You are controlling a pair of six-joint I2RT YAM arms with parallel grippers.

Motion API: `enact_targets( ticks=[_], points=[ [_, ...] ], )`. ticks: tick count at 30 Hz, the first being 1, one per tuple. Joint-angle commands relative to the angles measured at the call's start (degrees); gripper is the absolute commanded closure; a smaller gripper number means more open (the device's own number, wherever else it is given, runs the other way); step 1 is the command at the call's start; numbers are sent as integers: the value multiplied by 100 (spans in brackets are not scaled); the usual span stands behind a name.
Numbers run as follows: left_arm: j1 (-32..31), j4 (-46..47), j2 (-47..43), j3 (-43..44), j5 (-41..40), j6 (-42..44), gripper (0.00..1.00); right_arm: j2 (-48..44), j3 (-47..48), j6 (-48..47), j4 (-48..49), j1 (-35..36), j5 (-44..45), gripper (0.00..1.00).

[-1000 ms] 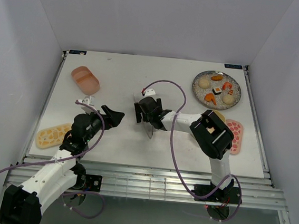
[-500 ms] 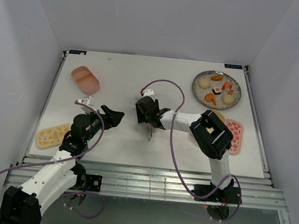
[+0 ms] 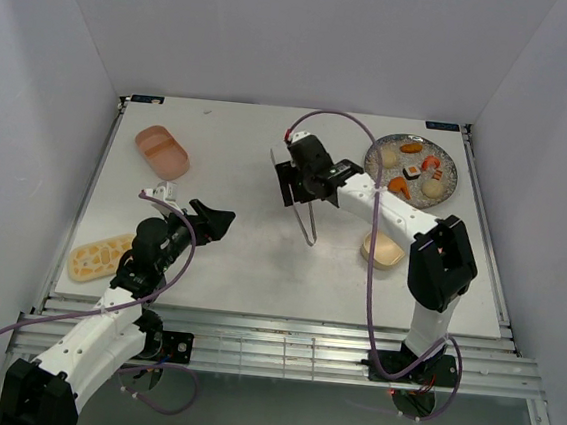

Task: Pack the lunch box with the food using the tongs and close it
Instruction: Pick up the clamp at the center of the board.

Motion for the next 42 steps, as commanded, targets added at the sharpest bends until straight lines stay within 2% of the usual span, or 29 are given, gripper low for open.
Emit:
enact_targets(
  ticks=[1, 4, 7, 13, 26, 33, 42],
  points=[
    [-4, 87, -13, -41, 22, 14, 7, -208, 385, -407, -939, -227, -450, 28],
    [-4, 96, -39, -50, 22, 23, 7, -235, 509, -539, -1116, -298, -688, 29],
    [-4, 87, -48, -41, 13, 14, 7, -279, 220, -557, -1073, -298, -670, 30],
    [-4, 69, -57, -68, -22, 32, 7, -323, -835, -337, -71, -281, -775, 33],
    [-4, 52, -40, -59, -66, 49, 7, 442, -959, -214, 527, -245, -627, 34],
    [-4, 60, 13, -41, -57, 49, 7, 521, -1108, -197, 747, -245, -618, 33],
    [-4, 43, -22, -33, -66, 67, 7, 372, -1381, -179, 773, -245, -731, 19]
  ],
)
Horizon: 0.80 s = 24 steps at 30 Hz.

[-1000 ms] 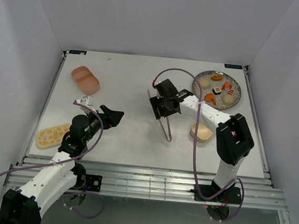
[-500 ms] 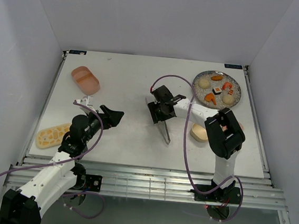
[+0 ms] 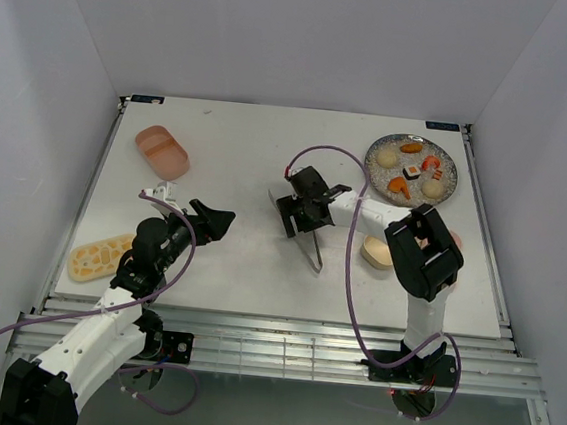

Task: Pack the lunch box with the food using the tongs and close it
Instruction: Pick up the clamp at the center of the board.

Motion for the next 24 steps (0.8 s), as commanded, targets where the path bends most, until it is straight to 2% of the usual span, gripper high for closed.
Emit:
enact_targets(
  ticks=[1, 6, 12, 16, 24],
  points=[
    [-4, 43, -29, -41, -53, 52, 7, -192, -214, 51, 65, 43, -69, 18],
    [-4, 43, -64, -33, -53, 43, 7, -324, -521, 51, 135, 43, -113, 13],
    [-13, 34, -73, -33, -53, 43, 7, -561, -811, 103, 171, 52, -26, 13],
    [-4, 34, -64, -33, -53, 43, 7, -579, -742, 121, -14, 175, 386, 12],
    [-4, 17, -116, -41, -53, 43, 7, -579, -697, 200, -163, 324, 546, 12]
  ],
)
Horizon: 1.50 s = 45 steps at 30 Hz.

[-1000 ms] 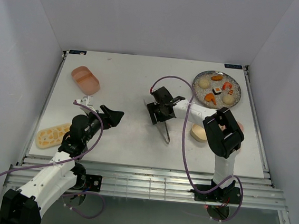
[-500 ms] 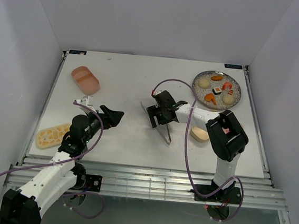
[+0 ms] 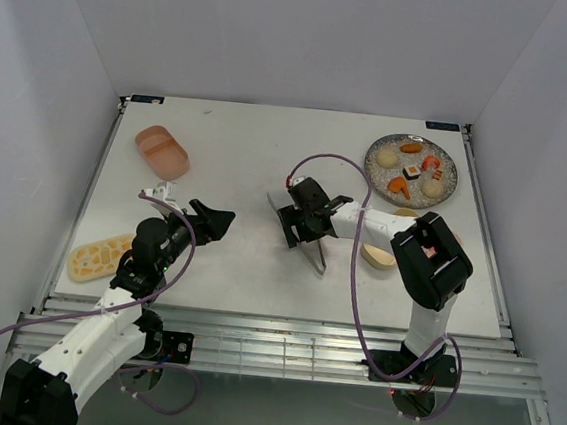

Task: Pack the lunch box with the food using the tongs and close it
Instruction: Pick up the clamp at the center of the board, then pick up the fake food from the plate.

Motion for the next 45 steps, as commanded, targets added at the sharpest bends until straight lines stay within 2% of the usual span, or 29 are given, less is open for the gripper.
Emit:
enact_targets(
  ticks=[1, 11, 20, 24, 28, 32, 39, 45],
  points=[
    [-4, 19, -93, -41, -53, 34, 7, -107, -24, 93, -382, 60, 194, 13],
    [-4, 19, -84, -41, -9, 8, 7, -168, -218, 137, -321, 86, 185, 14],
    [-4, 27, -110, -41, -44, 25, 7, -247, -209, 128, -417, 86, 167, 26],
    [-4, 10, -119, -50, -61, 34, 7, -502, 299, -161, -1065, 60, 334, 30],
    [-4, 10, -136, -41, -44, 8, 7, -660, 1389, -451, -2233, 7, 413, 31],
    [-4, 10, -154, -50, -17, -10, 7, -643, 2442, -601, -2814, -54, 414, 31],
    [-4, 19, -110, -68, 0, -45, 7, -467, 3559, -680, -3291, -475, 344, 34],
    [-4, 71, 153, -41, 193, -97, 6, -502, 3904, -593, -3335, -1450, 176, 36]
  ],
)
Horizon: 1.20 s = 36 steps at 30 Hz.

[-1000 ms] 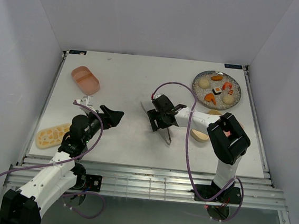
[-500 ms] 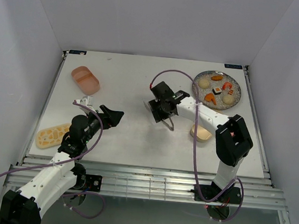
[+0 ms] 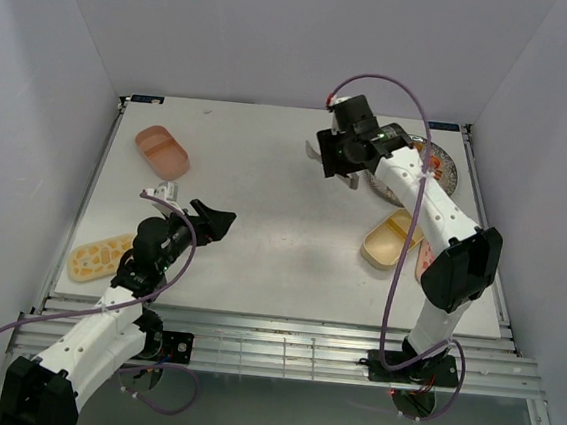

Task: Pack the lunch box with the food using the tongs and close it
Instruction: Pick up the fake food from the plate.

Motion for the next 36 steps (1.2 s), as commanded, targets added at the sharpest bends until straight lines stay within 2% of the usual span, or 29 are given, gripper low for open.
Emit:
enact_targets(
  ticks=[1, 5, 10, 13, 23, 27, 36],
  points=[
    [-13, 69, 177, 28, 485, -202, 6, -91, 230, 52, -196, -688, 130, 35],
    [-284, 421, 739, 309, 1313, -292, 5, -442, -268, 105, 110, -1383, 167, 36],
    [-742, 430, 1679, 600, 1244, -90, 2, -689, -921, 272, 699, -2235, -316, 36],
    [-857, 430, 1883, 574, 1183, 104, 2, -663, -1080, 281, 946, -2430, -422, 36],
    [-971, 395, 1321, 407, 875, 263, 2, 83, -720, 105, 1060, -2536, -291, 36],
    [-971, 386, 1408, 425, 892, 254, 2, 110, -851, 53, 1200, -2545, -115, 37],
    [-971, 395, 1558, 469, 919, 254, 2, 339, -1132, -88, 1710, -2589, -387, 38]
  ],
)
